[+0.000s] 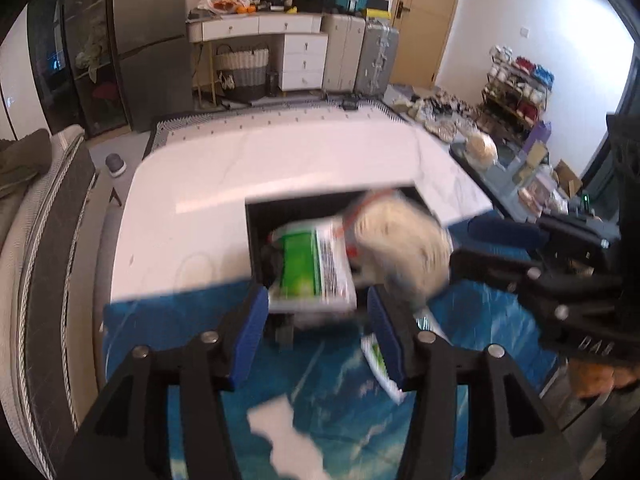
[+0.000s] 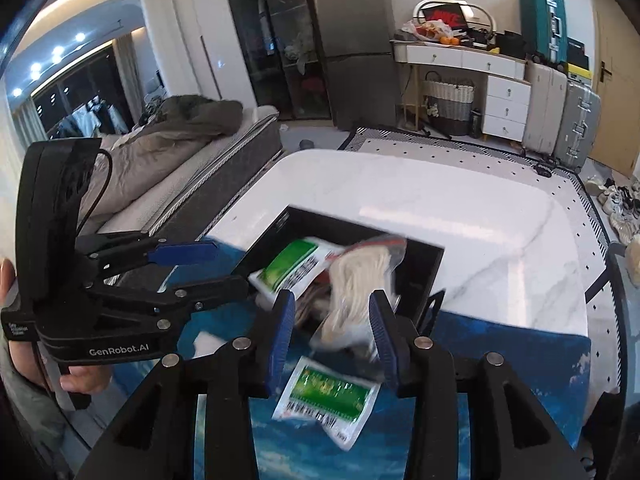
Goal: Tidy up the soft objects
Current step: 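Open both tools to drop the green packet and bagged rope into the box, then grasp the white foam strip with left tool while right tool grasps the green-white packet, then lift the foam strip and green-white packet and carry them over the box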
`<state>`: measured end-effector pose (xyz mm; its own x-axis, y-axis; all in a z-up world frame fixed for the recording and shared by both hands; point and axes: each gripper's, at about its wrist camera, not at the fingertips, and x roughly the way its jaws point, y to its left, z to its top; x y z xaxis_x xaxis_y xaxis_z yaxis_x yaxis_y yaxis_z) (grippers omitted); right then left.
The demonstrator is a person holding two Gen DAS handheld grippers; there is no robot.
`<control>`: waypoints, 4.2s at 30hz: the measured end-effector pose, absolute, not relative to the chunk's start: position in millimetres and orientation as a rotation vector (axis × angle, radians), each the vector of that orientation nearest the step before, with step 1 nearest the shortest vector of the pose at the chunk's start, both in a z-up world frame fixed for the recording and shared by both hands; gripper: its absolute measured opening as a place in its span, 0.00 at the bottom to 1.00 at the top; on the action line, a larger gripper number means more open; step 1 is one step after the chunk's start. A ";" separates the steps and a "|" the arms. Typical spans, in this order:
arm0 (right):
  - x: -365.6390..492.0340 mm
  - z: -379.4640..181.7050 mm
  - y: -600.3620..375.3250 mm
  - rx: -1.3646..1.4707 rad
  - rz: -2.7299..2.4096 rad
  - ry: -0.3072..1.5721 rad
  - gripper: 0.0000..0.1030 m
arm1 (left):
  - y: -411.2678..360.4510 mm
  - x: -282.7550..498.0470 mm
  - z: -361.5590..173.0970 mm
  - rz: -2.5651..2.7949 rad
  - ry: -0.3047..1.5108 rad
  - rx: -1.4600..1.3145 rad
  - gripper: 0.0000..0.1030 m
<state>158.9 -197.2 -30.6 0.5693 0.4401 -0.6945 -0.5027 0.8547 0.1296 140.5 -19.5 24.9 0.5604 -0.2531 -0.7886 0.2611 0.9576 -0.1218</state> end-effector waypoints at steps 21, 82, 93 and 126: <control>93.5 -133.8 -171.4 -0.167 0.710 1.102 0.38 | -10.0 83.3 -48.8 -0.289 1.055 0.104 0.51; 94.4 -127.0 -195.0 -0.254 0.586 0.947 0.14 | -16.2 78.3 -63.8 -0.363 1.068 0.095 0.19; 76.3 -72.0 -214.8 -0.172 0.562 0.732 0.14 | -15.0 68.1 -26.3 -0.355 0.868 0.101 0.19; 8.6 -85.3 -235.1 -0.082 0.463 0.214 0.14 | -19.7 15.7 -12.9 -0.255 0.468 0.064 0.19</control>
